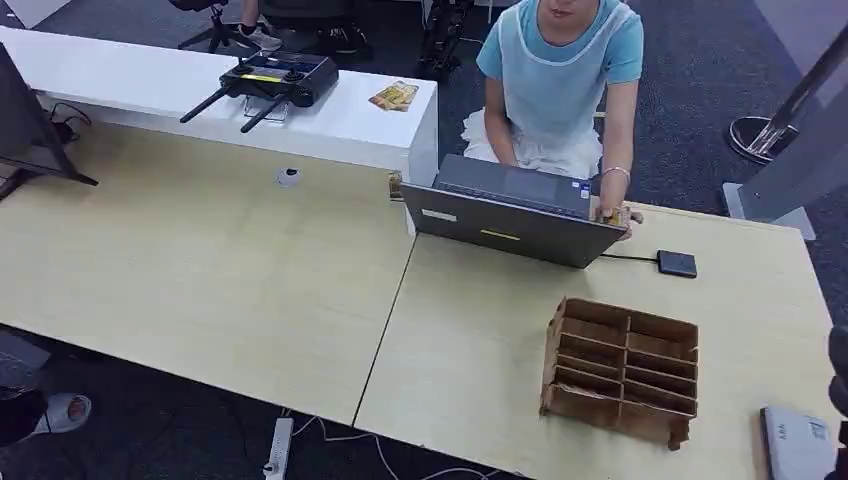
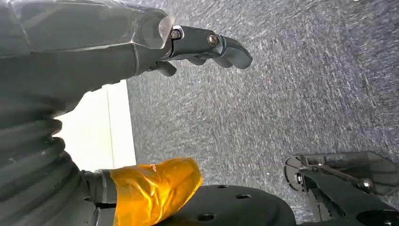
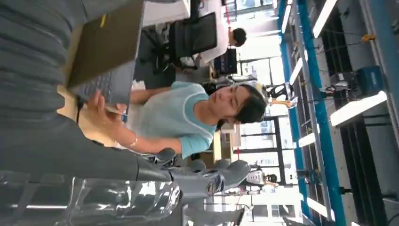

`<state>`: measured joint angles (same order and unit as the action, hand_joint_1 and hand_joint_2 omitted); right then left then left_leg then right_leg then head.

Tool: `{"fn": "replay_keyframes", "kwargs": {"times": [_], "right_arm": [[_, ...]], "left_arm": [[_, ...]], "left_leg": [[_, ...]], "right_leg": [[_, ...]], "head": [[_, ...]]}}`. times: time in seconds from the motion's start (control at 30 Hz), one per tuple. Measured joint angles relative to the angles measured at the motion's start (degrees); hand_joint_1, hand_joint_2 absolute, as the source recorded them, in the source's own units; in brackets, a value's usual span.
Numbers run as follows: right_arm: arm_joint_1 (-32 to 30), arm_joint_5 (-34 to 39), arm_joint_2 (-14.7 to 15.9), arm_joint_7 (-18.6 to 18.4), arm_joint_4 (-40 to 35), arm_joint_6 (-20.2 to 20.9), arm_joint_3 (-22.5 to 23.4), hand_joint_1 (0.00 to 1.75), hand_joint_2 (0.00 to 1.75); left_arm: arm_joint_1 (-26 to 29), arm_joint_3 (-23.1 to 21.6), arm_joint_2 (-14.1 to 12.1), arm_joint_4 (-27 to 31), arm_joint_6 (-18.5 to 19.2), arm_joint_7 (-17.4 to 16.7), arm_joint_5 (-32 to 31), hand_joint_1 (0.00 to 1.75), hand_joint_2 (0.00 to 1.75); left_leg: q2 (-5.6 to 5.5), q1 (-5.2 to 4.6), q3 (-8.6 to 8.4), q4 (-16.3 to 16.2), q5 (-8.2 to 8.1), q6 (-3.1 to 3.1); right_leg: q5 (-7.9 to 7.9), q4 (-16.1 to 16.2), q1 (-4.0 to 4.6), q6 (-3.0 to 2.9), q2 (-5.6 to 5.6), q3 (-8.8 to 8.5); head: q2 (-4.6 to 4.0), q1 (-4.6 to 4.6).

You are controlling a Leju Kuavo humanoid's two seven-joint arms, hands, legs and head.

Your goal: Pass the card to the sensor for recognition and then transmit it.

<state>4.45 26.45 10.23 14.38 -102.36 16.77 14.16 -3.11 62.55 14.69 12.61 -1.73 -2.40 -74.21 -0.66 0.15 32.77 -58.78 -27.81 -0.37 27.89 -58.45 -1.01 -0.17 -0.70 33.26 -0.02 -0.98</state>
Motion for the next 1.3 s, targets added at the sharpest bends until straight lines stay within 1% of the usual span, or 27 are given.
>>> {"fn": "replay_keyframes", "kwargs": {"times": [0.07,0.13,0.23,0.3,0.33,0.4,0.5,0.63,0.7,0.8,1.0,1.13,1.3], "right_arm": [[-3.27,-0.51,-0.81,0.87,-2.4,1.33,-0.02,0.0,1.75],[-6.75,-3.33,-1.81,1.75,-4.67,1.15,-0.39,0.0,1.75],[-10.16,-8.06,-2.58,2.69,-6.27,-1.48,-1.4,0.0,1.75],[-13.02,-14.65,-2.8,4.23,-7.57,-4.2,-2.84,0.0,1.75],[-14.33,-16.74,-2.82,5.18,-8.23,-5.03,-3.67,0.0,1.75],[-16.36,-18.01,-3.17,6.25,-9.13,-6.32,-4.83,0.0,1.75],[-18.84,-19.83,-3.96,6.91,-10.07,-8.58,-6.03,0.0,1.75],[-21.38,-24.83,-4.66,8.77,-10.86,-10.78,-7.41,0.0,1.75],[-22.09,-24.22,-4.83,9.51,-11.03,-10.67,-7.65,0.0,1.75],[-22.6,-23.63,-5.31,9.07,-11.12,-9.93,-7.67,0.0,1.75],[-23.41,-25.88,-5.75,9.29,-10.79,-8.83,-8.28,0.0,1.75],[-23.78,-27.19,-6.06,9.46,-10.38,-9.16,-8.74,0.0,1.75],[-23.83,-26.25,-7.02,9.46,-9.55,-10.47,-8.79,0.0,1.75]], "left_arm": [[0.01,0.35,0.02,0.0,-0.18,0.04,0.24,0.0,1.75],[0.02,0.81,0.04,0.0,-0.44,0.09,0.33,0.0,1.75],[0.04,1.1,0.13,0.0,-0.85,0.09,0.48,0.0,1.75],[0.06,1.53,0.2,0.0,-1.05,0.17,0.83,0.0,1.75],[0.09,1.77,0.26,0.0,-1.16,0.46,0.88,0.0,1.75],[0.14,2.12,0.35,0.0,-1.35,1.0,1.01,0.0,1.75],[0.26,2.56,0.44,0.0,-1.4,1.51,1.18,0.0,1.75],[0.29,2.98,0.5,0.0,-1.55,1.51,1.18,0.0,1.75],[0.29,3.22,0.55,0.0,-1.55,1.44,1.16,0.0,1.75],[0.28,3.56,0.61,0.0,-2.1,1.27,1.18,0.0,1.75],[0.28,3.91,0.66,0.0,-2.25,1.4,1.18,0.0,1.75],[0.28,4.07,0.81,0.0,-2.01,1.38,1.25,0.0,1.75],[0.27,4.09,0.9,0.0,-1.99,1.22,0.4,0.0,1.75]], "left_leg": [[0.01,0.01,0.0,0.01,-0.01,0.01],[0.01,0.03,-0.01,0.01,-0.02,0.02],[0.01,0.06,0.01,0.01,-0.02,0.02],[0.03,0.06,0.01,0.01,-0.02,0.02],[0.06,0.06,0.01,0.01,-0.02,0.02],[0.06,0.06,-0.01,0.01,-0.02,0.02],[0.07,0.06,0.0,0.01,-0.02,0.02],[0.09,0.06,-0.01,0.01,-0.02,0.02],[0.1,0.06,-0.01,0.01,-0.02,0.02],[0.12,0.06,-0.02,0.01,-0.02,0.02],[0.14,0.06,-0.02,0.01,-0.02,0.02],[0.15,0.06,-0.02,0.01,-0.02,0.02],[0.16,0.06,-0.02,0.01,-0.02,0.02]], "right_leg": [[0.02,0.0,0.02,-0.02,0.01,0.0],[0.03,0.0,0.05,-0.03,0.01,0.0],[0.03,0.0,0.07,-0.04,0.0,-0.01],[0.03,0.0,0.07,-0.04,0.02,-0.01],[0.03,0.0,0.07,-0.04,0.05,-0.01],[0.03,0.01,0.07,-0.04,0.05,-0.01],[0.03,0.01,0.07,-0.04,0.05,-0.01],[0.03,0.01,0.07,-0.04,0.06,-0.01],[0.03,0.01,0.07,-0.04,0.06,-0.01],[0.03,0.01,0.07,-0.04,0.07,-0.01],[0.03,0.01,0.07,-0.04,0.07,-0.01],[0.03,0.01,0.07,-0.04,0.08,-0.01],[0.03,0.01,0.07,-0.04,0.08,-0.01]], "head": [[0.0,0.0],[0.0,0.0],[0.0,0.0],[0.0,0.0],[0.0,0.0],[0.0,0.0],[0.0,0.0],[0.0,0.0],[0.0,0.0],[0.0,0.0],[0.0,0.0],[0.0,0.0],[0.0,0.0]]}}
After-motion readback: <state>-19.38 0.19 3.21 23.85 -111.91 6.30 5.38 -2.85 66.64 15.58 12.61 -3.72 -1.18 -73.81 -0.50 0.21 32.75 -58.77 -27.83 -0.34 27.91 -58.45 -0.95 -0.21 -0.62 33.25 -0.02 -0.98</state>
